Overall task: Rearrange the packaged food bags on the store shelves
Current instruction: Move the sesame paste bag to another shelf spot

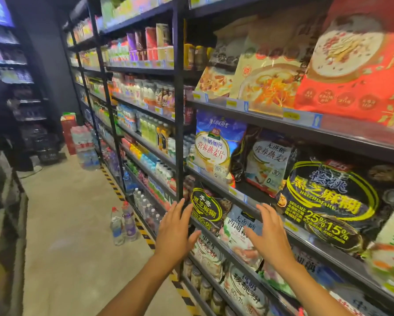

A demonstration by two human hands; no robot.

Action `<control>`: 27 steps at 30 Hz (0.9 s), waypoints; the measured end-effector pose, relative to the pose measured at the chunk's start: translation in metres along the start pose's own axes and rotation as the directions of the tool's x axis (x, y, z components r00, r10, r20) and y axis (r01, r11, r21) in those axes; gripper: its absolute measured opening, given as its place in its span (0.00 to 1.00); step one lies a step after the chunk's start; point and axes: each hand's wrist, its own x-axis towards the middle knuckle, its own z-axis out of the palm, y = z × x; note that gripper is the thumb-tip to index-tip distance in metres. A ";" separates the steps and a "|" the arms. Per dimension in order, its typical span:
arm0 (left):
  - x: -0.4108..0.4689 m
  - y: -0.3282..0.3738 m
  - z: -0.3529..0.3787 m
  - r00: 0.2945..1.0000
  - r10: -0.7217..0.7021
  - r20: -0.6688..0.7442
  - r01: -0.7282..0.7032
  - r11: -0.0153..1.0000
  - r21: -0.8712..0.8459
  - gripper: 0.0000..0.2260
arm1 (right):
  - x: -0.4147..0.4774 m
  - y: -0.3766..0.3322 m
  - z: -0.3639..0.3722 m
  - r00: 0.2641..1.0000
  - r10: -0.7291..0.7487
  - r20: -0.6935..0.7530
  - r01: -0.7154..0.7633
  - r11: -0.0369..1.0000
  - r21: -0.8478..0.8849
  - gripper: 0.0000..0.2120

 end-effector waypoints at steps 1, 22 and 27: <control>0.014 -0.008 -0.001 1.000 0.014 0.006 -0.014 1.000 -0.006 0.36 | 0.007 -0.006 0.003 1.000 0.023 -0.012 -0.023 1.000 -0.001 0.38; 0.148 0.081 0.065 0.843 0.535 0.058 -0.506 0.825 -0.253 0.37 | -0.006 0.000 -0.047 0.881 0.341 -0.329 -0.381 0.922 -0.064 0.35; 0.133 0.133 0.070 0.763 0.645 0.053 -0.595 0.731 -0.332 0.36 | -0.046 0.014 -0.077 0.818 0.404 -0.410 -0.465 0.883 -0.059 0.34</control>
